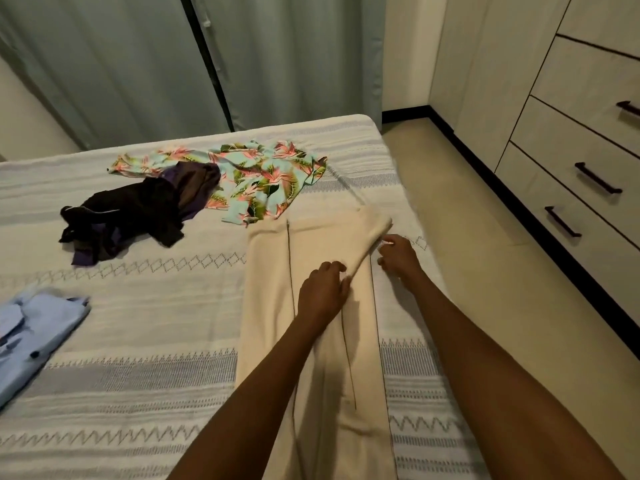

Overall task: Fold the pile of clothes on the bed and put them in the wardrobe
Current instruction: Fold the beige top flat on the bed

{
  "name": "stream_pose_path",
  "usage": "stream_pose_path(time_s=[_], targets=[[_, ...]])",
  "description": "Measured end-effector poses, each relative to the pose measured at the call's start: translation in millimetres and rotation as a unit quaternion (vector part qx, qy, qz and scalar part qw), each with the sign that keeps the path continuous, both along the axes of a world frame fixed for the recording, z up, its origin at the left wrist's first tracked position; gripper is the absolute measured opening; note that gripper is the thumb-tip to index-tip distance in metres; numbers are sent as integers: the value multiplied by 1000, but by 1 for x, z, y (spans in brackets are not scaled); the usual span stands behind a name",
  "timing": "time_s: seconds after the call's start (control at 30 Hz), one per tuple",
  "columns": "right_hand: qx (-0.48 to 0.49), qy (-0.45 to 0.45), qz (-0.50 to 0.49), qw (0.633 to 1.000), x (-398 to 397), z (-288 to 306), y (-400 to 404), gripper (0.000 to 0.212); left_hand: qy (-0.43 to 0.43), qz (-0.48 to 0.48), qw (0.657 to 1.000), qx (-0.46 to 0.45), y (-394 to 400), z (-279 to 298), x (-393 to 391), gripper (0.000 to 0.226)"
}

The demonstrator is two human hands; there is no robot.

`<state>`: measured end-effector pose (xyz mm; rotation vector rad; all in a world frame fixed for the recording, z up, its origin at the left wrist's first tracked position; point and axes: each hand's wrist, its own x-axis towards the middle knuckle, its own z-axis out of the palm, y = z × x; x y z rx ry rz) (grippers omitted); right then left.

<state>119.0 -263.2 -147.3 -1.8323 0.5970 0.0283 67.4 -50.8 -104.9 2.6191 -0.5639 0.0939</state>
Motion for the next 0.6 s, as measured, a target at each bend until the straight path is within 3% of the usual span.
stream_pose_path(time_s=[0.1,0.2,0.37,0.5,0.6], targets=[[-3,-8,-60,998,36,14,-4,55,33,21,998,42,-26,-11,36,49],[-128,-19,-26,991,60,25,-7,50,60,90,992,72,-42,-21,61,60],[-298,21,124,946,96,29,-20,53,153,116,981,24,-43,-23,87,34],[-278,58,103,953,104,37,-24,43,182,167,967,-55,-38,-22,83,26],[-282,32,81,956,103,49,-26,33,187,181,961,-95,-37,-24,81,28]])
